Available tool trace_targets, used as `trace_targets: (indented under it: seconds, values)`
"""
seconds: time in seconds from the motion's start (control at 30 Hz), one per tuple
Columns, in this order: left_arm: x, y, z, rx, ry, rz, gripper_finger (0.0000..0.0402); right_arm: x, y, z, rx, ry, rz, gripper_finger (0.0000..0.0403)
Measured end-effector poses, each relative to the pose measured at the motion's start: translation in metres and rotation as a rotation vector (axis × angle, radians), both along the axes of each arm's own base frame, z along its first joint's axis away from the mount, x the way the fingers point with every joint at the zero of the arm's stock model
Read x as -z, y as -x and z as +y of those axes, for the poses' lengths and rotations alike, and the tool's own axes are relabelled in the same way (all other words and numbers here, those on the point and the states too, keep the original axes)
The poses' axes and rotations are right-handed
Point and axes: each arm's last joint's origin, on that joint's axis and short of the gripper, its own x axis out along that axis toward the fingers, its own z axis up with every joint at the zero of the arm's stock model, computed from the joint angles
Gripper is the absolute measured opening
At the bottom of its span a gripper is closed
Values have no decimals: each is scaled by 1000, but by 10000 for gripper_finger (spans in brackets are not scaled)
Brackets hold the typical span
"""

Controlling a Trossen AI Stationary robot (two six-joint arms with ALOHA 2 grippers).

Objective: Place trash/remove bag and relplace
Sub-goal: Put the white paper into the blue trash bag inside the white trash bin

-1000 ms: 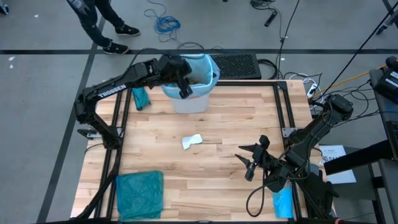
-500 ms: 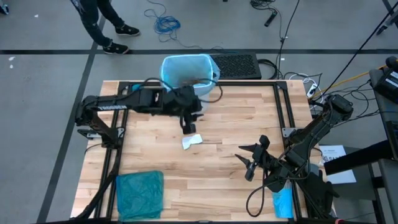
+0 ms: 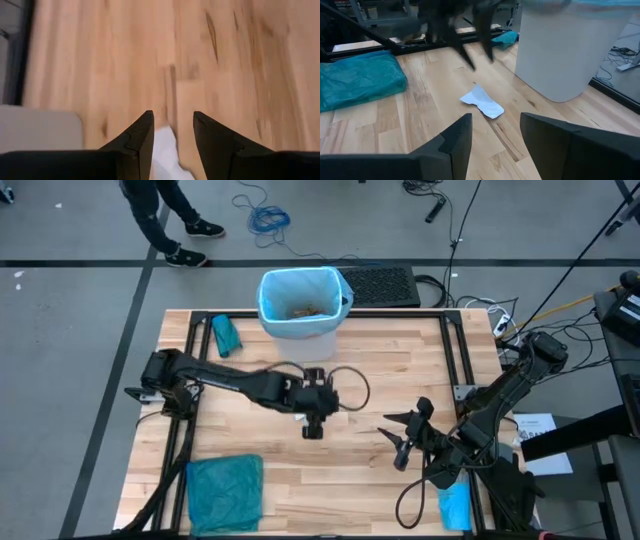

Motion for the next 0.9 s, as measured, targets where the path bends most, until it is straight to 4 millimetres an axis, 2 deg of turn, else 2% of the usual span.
trace_targets:
  seconds: [0.17, 0.33, 0.57, 0.77, 0.9]
  values:
    - [33, 8, -9, -45, 18, 67, 135, 0, 0, 0, 0, 4, 5, 160]
    - [56, 16, -11, -104, 7, 90, 135, 1, 1, -1, -1, 9, 9, 160]
    - [86, 30, 0, -178, -18, 146, 135, 1, 1, -1, 0, 9, 10, 160]
    - [97, 47, 14, -277, 50, 44, 135, 1, 1, -1, -1, 11, 14, 160]
    - [88, 69, 20, -309, 148, -116, 135, 1, 1, -1, -1, 9, 14, 160]
